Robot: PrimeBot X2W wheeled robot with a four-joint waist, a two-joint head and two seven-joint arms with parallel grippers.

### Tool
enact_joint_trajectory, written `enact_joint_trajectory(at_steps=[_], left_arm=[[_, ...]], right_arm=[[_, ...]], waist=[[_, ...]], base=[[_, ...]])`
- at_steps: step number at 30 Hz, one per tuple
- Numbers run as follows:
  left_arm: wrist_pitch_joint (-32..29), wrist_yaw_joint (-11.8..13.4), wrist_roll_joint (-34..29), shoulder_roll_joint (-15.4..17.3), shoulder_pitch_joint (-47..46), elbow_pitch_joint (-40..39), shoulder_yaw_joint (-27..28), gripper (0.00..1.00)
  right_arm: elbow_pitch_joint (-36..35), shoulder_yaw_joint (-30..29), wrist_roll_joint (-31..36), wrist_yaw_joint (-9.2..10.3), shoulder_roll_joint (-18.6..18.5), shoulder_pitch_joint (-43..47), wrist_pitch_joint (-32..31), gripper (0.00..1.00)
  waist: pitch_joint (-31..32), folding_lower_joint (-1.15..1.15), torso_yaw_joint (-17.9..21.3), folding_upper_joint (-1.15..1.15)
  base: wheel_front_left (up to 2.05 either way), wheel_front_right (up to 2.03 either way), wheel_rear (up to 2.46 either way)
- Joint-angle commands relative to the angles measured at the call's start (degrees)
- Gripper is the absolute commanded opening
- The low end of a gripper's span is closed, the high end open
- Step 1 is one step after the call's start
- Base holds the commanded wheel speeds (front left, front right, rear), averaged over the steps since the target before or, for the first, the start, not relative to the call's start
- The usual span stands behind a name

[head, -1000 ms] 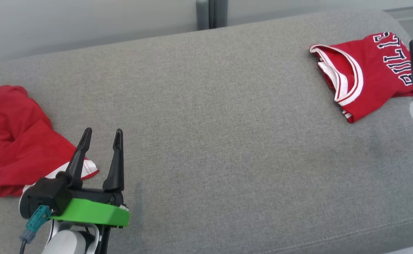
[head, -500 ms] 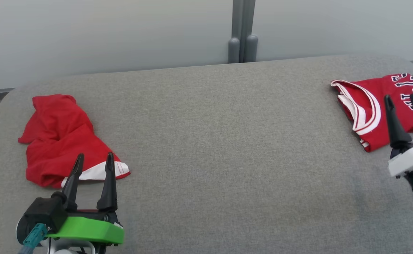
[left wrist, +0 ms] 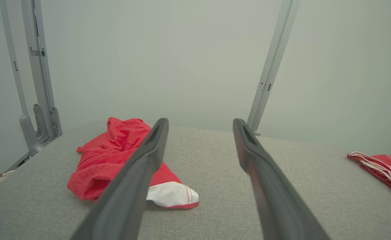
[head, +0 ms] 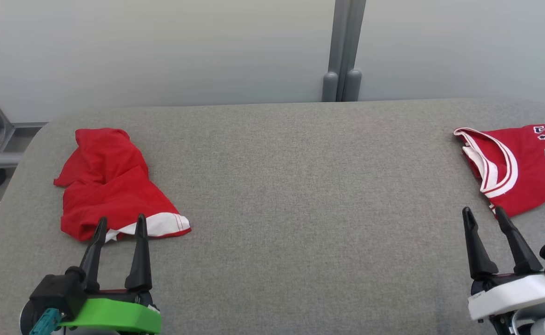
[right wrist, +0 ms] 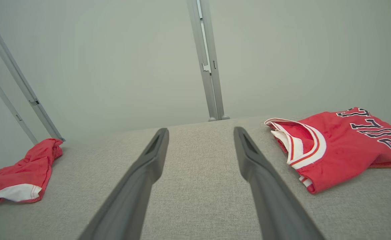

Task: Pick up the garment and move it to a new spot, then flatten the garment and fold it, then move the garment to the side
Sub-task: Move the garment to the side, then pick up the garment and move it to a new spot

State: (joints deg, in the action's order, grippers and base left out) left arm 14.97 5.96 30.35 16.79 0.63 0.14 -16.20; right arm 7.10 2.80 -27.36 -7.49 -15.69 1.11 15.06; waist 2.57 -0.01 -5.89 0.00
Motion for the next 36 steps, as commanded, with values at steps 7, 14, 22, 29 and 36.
enact_joint_trajectory(at_steps=[7, 14, 22, 29, 36], left_arm=[[0.22, -0.80, -3.54, -1.82, 2.42, 0.16, 2.46, 1.00], [0.22, -1.47, -6.17, -3.23, 3.16, 0.78, 3.69, 1.00], [0.22, -2.49, -7.48, -4.16, 3.29, 1.60, 4.55, 1.00], [0.22, -3.11, -7.92, -4.81, 3.05, 2.52, 5.04, 1.00], [0.22, -3.80, -8.27, -5.46, 2.63, 3.18, 5.66, 1.00]], right_arm=[[-4.85, -1.65, 5.27, 0.00, 4.95, 4.17, 0.20, 1.00], [-6.57, -1.17, 9.09, 0.00, 6.51, 5.02, 0.20, 1.00], [-7.01, -1.47, 9.76, 0.00, 6.68, 5.19, 0.20, 1.00], [-6.64, -1.19, 9.85, 0.00, 6.71, 5.14, 0.20, 1.00], [-6.25, -0.93, 9.33, 0.00, 6.52, 4.66, 0.20, 1.00]], waist=[[0.19, 0.01, 1.00, 0.00], [0.11, 0.01, 1.45, 0.00], [0.19, 0.01, 1.52, 0.00], [0.14, 0.01, 1.52, 0.00], [-0.02, 0.01, 1.39, 0.00]], base=[[0.00, 0.00, 0.00], [0.00, 0.00, 0.00], [0.00, 0.00, 0.00], [0.00, 0.00, 0.00], [0.00, 0.00, 0.00]])
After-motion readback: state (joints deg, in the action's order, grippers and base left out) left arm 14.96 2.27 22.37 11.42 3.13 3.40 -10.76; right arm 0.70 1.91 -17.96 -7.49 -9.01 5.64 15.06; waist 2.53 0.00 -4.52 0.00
